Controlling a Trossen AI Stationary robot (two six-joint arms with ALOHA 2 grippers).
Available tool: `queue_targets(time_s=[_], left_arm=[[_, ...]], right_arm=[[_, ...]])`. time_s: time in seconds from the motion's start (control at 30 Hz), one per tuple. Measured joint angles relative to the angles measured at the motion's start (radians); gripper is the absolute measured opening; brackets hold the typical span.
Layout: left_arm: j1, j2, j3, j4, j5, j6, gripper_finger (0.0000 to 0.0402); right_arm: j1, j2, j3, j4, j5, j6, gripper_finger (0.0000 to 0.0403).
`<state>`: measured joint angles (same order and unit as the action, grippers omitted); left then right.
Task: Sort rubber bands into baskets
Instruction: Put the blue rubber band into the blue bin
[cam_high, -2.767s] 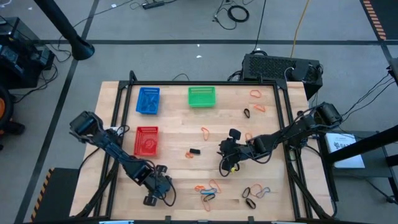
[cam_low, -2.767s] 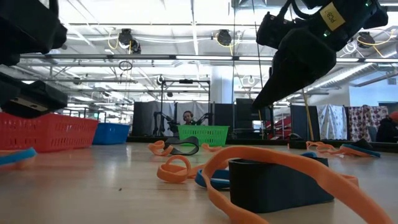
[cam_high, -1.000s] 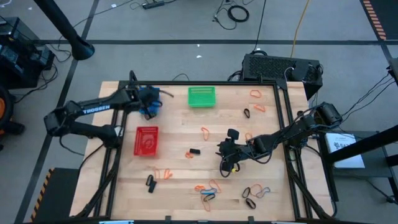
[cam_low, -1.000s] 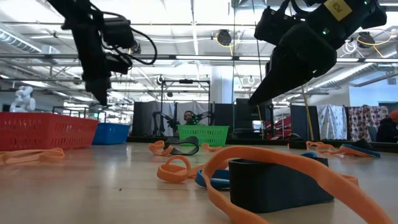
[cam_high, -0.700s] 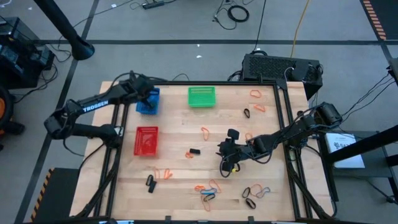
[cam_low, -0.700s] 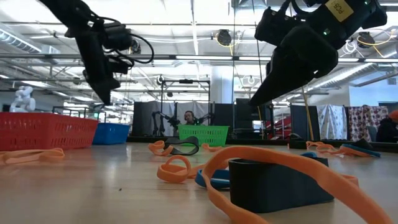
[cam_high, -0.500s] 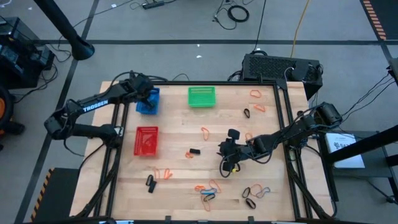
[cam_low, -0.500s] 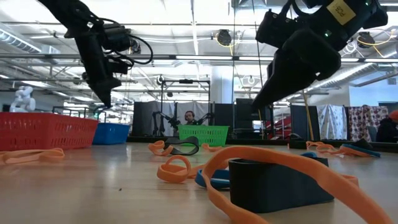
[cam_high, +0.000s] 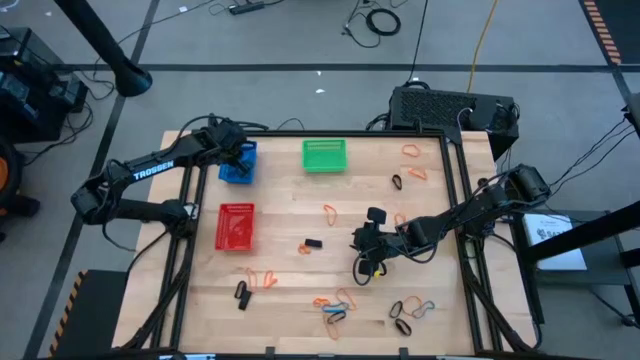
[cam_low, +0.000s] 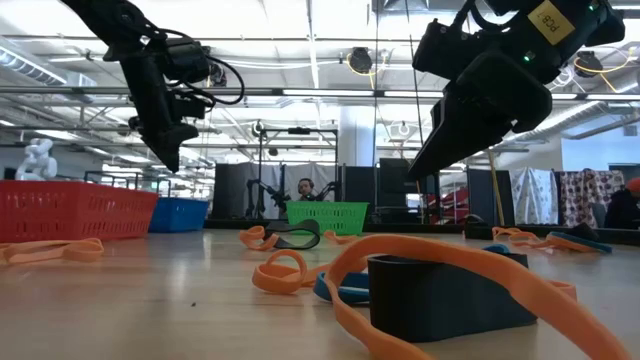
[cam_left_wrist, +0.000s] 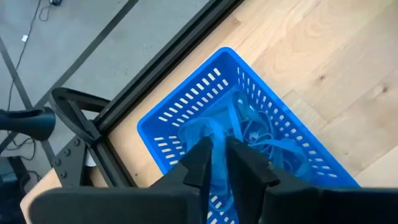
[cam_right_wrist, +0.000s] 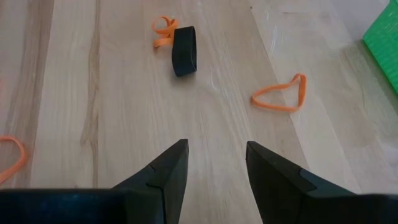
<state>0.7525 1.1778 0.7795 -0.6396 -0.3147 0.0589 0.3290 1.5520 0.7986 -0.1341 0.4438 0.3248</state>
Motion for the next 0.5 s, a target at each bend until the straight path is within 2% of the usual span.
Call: queue_targets(time_s=[0.17,0.33,0.4,0.5], left_arm=[[0.0,0.0,0.0,0.0,0.008,-0.004,0.0082],[-0.002,0.0,0.016,0.001,0.018,-0.113,0.0086],[-0.01,-0.001,0.032,0.006,0.108,-0.117,0.0086],[-0.057,-0.001,0.043,0.046,0.351,-0.126,0.0086]], right_arm=[[0.0,0.0,0.0,0.0,0.0,0.0,0.0155],[0.0,0.0,0.0,0.0,0.0,0.0,0.0155],[0.0,0.0,0.0,0.0,0.0,0.0,0.0155],[0.0,0.0,0.0,0.001,0.0,-0.001,0.0155]])
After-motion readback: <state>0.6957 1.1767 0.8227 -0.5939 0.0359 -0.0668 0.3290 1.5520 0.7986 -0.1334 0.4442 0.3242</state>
